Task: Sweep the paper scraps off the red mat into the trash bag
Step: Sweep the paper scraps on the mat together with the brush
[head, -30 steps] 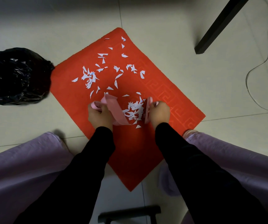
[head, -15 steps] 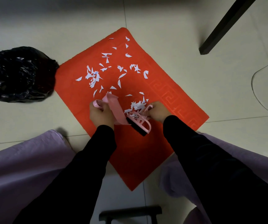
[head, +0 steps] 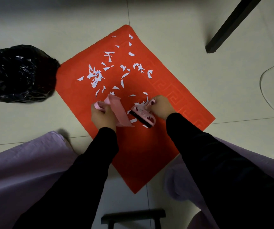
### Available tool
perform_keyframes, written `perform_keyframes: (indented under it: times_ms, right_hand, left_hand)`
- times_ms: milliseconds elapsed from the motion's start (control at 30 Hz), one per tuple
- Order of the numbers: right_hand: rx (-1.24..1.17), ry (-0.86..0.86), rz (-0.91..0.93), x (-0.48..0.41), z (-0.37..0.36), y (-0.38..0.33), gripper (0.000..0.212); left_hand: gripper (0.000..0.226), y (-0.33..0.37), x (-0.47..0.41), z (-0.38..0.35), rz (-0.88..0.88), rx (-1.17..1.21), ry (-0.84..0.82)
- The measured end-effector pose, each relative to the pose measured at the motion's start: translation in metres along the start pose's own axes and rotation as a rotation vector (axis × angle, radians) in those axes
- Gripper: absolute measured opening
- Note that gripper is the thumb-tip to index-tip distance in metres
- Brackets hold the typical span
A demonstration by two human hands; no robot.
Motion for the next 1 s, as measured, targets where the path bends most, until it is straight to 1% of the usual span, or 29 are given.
perform_keyframes:
  times_ms: [167,300,467,633,733,900,1000]
  right_hand:
    - [0.046,-0.099,-0.018,0.0,-0.029,0.0,0.021]
    - [0.11,-0.039,0.002,-0.004,-0.021,-0.001,0.023]
    - [0.095,0.012,0.04,-0.006,-0.008,-0.004,0.018]
    - [0.133,-0.096,0.03,-0.003,-0.028,-0.014,0.022]
    - [0.187,-0.064,0.026,-0.006,-0.028,-0.008,0.021]
    - [0.155,0.014,0.052,-0.008,-0.009,-0.005,0.017]
    - [0.148,-0.022,0.074,-0.006,-0.01,-0.01,0.018]
  left_hand:
    - [0.026,-0.001,-0.001,0.007,-0.015,-0.004,0.017]
    - [0.024,-0.003,-0.007,0.013,-0.032,-0.016,0.03]
    - [0.025,-0.004,-0.006,0.011,-0.008,-0.014,0.041]
    - [0.027,0.0,-0.002,0.011,0.003,-0.047,0.051]
    - [0.024,-0.002,-0.006,0.014,-0.005,-0.031,0.042]
    - [0.027,-0.003,-0.01,0.016,-0.011,-0.019,0.032]
    - [0.027,-0.002,-0.011,0.014,0.001,-0.002,0.024]
Point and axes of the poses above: each hand's wrist, its own x-axis away from the middle knuckle, its own z-axis out of the back of the hand, y = z × x, the point moved 5 cm from there along -x, towards the middle knuckle, and after that the axes turned 9 degrees about -y, right-handed, at the moved point
